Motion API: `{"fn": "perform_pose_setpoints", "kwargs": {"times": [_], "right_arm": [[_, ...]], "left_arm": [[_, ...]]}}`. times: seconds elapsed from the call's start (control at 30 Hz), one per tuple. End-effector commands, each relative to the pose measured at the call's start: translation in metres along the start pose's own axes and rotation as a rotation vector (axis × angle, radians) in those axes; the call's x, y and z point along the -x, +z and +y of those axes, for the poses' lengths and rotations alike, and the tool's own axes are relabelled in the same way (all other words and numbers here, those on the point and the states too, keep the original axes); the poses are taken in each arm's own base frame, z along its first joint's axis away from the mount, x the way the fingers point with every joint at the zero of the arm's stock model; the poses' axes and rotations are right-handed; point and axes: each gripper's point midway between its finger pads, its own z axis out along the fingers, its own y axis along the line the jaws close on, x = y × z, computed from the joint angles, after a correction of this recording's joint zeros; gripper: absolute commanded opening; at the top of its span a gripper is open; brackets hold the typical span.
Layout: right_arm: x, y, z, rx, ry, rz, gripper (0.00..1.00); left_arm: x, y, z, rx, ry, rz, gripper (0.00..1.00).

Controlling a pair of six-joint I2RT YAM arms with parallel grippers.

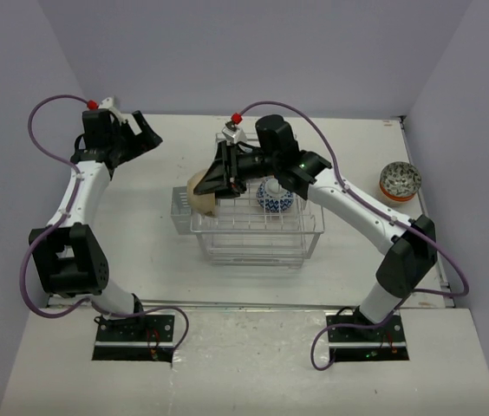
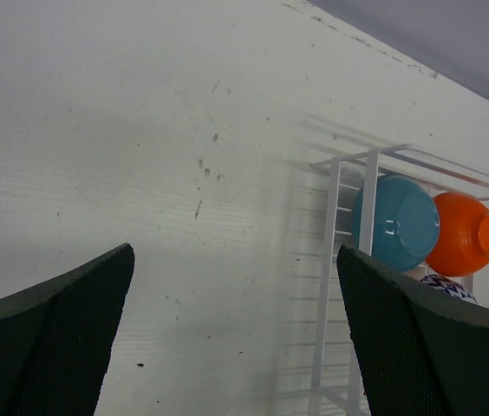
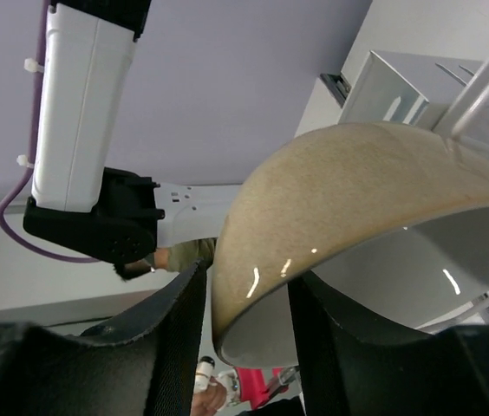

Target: Unload the bowls from the dish rack

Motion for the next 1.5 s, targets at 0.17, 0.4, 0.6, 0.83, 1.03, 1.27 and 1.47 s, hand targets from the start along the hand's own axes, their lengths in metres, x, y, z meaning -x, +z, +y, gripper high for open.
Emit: {"fn": "perform_pose_setpoints", "kwargs": {"times": [0.17,0.4,0.6,0.83,1.03,1.27,1.47], "right_arm": [[-0.001,-0.009,0.027,0.049,-0.025,-0.070,0.19],[-0.003,-0.015,0.039,0.073,-0.038,-0.086,0.00],[-0.003,-0.032,0.085,0.183,-0.100,-0.096,0.00],[-0.007,-0.057,0.142,0.288,-0.152,-0.110,0.00],[-0.001,-0.080,0.187,0.292,-0.261,-0.124,0.00],[0.119,-0.164,0.061,-0.339,-0.258,-0.521,0.00],[0.185,-0.297,-0.080,-1.002,-0.211,-0.844,0.00]], "left_arm": [[0.018,-0.019,-0.014,-0.035,0.049,-0.058,0.99],[0.017,-0.019,-0.012,-0.033,0.050,-0.059,0.99],[0.015,-0.017,-0.010,-0.035,0.049,-0.052,0.99],[0.015,-0.015,-0.010,-0.037,0.049,-0.050,0.99],[0.012,-0.011,-0.007,-0.034,0.047,-0.045,0.99],[0.016,0.001,-0.005,-0.027,0.040,-0.044,0.99],[0.024,0.021,-0.004,-0.031,0.022,-0.042,0.99]]}}
